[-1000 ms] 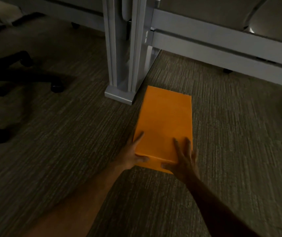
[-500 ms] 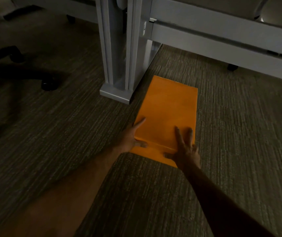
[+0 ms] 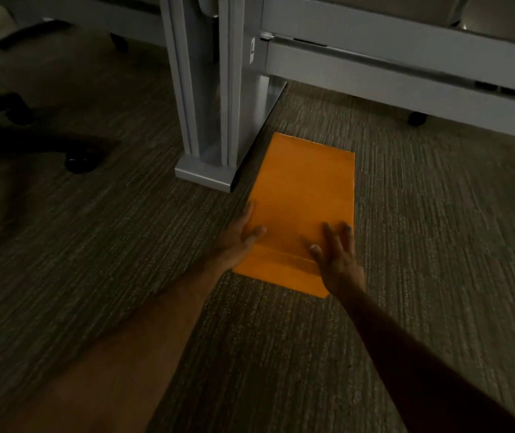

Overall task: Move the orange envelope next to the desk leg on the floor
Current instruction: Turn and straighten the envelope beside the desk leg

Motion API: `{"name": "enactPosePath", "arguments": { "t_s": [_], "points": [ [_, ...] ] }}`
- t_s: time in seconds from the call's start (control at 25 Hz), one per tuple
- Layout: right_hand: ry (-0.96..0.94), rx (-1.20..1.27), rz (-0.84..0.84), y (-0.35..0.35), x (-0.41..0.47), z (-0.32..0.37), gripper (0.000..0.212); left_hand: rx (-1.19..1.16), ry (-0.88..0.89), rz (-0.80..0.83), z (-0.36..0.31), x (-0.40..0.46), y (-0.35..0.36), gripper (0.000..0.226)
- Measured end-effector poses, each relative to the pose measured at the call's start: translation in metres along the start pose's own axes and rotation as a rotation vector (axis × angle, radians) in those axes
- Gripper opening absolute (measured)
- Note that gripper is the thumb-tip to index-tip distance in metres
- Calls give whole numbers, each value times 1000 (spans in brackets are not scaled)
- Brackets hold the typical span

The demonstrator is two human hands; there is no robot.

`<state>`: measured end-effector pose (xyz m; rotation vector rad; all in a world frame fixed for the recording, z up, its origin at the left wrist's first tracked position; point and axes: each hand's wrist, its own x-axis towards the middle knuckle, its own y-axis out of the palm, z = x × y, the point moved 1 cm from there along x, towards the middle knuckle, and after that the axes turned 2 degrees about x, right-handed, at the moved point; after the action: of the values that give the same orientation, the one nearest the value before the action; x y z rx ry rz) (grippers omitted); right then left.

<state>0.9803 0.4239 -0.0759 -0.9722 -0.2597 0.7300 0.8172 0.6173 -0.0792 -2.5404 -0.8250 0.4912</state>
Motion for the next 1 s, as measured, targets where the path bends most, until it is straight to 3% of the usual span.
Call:
{"name": "enactPosePath", "arguments": {
  "t_s": [0.16, 0.36, 0.64, 1.0],
  "points": [
    [198, 333, -227, 10, -9, 0, 95, -223, -119, -188, 9, 1, 12, 90],
    [255, 499, -105, 2, -12, -4, 105, -394, -196, -255, 11, 1, 22, 95],
    [218, 443, 86, -16, -15, -7, 109, -353, -173, -246, 4, 0, 19, 73],
    [164, 522, 111, -4, -12, -14, 115, -284, -190, -246, 4, -1, 14, 73]
  ]
}}
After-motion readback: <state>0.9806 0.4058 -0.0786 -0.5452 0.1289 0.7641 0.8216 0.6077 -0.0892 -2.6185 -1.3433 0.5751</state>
